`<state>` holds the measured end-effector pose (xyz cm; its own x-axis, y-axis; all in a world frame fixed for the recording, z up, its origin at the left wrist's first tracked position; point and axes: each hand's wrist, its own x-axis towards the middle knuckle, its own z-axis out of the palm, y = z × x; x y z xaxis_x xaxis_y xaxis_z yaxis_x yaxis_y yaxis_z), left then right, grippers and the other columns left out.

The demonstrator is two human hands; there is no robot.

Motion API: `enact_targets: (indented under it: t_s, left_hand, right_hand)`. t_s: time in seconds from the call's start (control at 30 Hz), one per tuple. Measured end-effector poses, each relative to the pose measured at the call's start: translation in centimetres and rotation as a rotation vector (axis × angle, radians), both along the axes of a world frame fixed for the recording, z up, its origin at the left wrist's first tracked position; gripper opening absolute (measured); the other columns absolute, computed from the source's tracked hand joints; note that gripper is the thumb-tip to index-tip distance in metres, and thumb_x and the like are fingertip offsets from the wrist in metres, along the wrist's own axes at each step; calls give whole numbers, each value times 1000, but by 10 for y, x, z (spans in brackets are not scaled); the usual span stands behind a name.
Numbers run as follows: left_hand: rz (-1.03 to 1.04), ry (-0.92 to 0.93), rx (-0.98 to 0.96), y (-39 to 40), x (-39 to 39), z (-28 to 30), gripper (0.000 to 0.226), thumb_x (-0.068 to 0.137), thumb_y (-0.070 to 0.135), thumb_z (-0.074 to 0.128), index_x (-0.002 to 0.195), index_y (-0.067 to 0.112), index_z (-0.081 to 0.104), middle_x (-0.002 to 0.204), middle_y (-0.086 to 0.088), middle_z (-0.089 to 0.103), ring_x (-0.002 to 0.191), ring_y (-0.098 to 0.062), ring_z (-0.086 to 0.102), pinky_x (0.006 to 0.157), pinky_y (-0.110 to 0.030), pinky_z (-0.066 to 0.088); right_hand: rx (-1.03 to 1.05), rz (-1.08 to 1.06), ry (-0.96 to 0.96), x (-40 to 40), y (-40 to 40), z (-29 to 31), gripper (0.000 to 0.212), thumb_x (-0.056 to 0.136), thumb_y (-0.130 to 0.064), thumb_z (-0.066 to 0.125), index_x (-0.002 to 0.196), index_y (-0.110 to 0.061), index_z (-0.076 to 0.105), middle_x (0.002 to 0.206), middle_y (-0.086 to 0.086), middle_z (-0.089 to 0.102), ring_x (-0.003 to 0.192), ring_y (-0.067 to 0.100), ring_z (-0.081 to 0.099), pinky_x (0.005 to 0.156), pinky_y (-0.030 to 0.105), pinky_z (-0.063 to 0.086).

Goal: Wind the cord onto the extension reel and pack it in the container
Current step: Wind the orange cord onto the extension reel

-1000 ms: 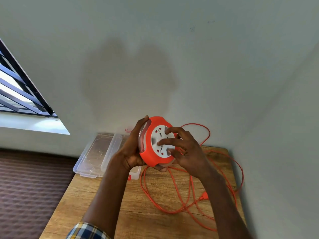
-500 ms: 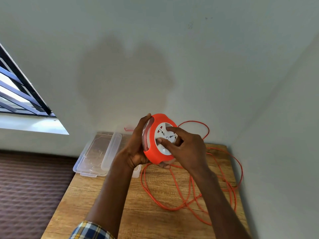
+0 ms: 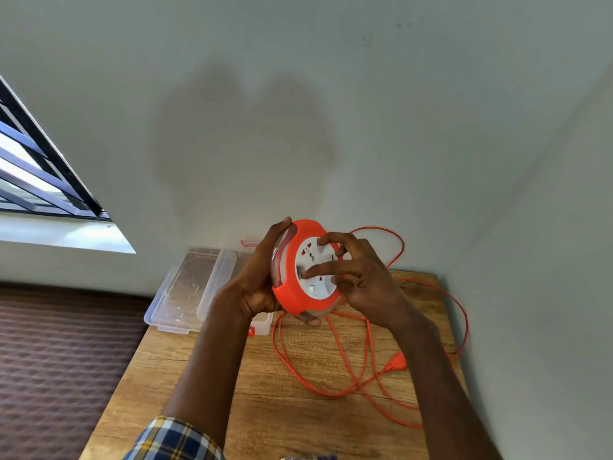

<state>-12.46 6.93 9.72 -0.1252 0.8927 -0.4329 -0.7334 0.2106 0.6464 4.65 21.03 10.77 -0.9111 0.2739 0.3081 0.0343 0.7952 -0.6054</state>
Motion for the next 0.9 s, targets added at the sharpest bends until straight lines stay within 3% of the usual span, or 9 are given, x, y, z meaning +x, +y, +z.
enact_targets:
  t_s: [0.13, 0.2, 0.33, 0.5, 0.6, 0.67, 0.8, 0.9]
  left_hand:
    - [-78, 0, 52, -1, -3, 3, 76, 82, 81, 66, 132, 24, 76, 131, -16, 74, 115, -39, 73, 95, -61, 59]
    - [-76, 6, 48, 0, -6, 3, 78, 84, 82, 64, 135, 23, 74, 134, -17, 73, 116, -40, 72, 98, -62, 57]
    - [-37, 33, 10, 5, -7, 1, 80, 88, 82, 60, 139, 22, 71, 142, -19, 68, 118, -41, 71, 101, -60, 55]
    - [-17, 31, 28, 3, -6, -1, 79, 87, 81, 61, 138, 22, 72, 139, -18, 70, 117, -41, 71, 99, -61, 56]
    - [29, 34, 21, 2, -6, -2, 76, 90, 80, 57, 136, 22, 74, 137, -17, 71, 117, -38, 72, 99, -57, 58]
    - [61, 31, 23, 0, -9, -1, 74, 94, 80, 51, 136, 23, 74, 139, -16, 70, 120, -38, 71, 102, -56, 57]
    - [30, 31, -6, -2, -15, 0, 81, 91, 82, 54, 149, 25, 62, 151, -18, 61, 141, -46, 53, 112, -67, 44]
    - [-39, 55, -39, 1, -10, 0, 83, 90, 81, 57, 147, 20, 64, 145, -19, 63, 126, -42, 61, 112, -63, 44]
  right_hand:
    - [30, -61, 16, -5, -4, -8, 53, 88, -8, 76, 125, -47, 71, 143, -15, 55, 120, 12, 44, 96, 27, 45]
    - [59, -121, 46, -8, -8, -12, 53, 84, -20, 79, 126, -50, 69, 129, -14, 63, 111, 12, 48, 88, 34, 50]
    - [-101, -296, 80, -12, -18, -9, 65, 66, -70, 76, 127, -63, 58, 87, -24, 64, 85, 2, 57, 66, 25, 47]
    - [-130, -435, 102, -19, -32, -9, 71, 64, -87, 67, 126, -53, 59, 65, -21, 65, 66, -3, 65, 56, 22, 51]
    - [-160, -310, 75, -15, -21, -7, 57, 76, -75, 69, 129, -59, 56, 73, -23, 67, 76, 0, 64, 64, 23, 51]
    - [-118, -238, 99, -9, -12, -9, 40, 87, -50, 72, 126, -57, 64, 81, -23, 64, 85, 2, 58, 68, 23, 44]
    - [38, -147, 140, -1, 3, -13, 49, 88, -7, 73, 121, -42, 74, 116, -17, 58, 102, 13, 49, 79, 21, 44]
    - [34, 28, 138, -1, 3, -15, 48, 86, 3, 70, 112, -37, 80, 143, -11, 56, 109, 15, 49, 88, 23, 46]
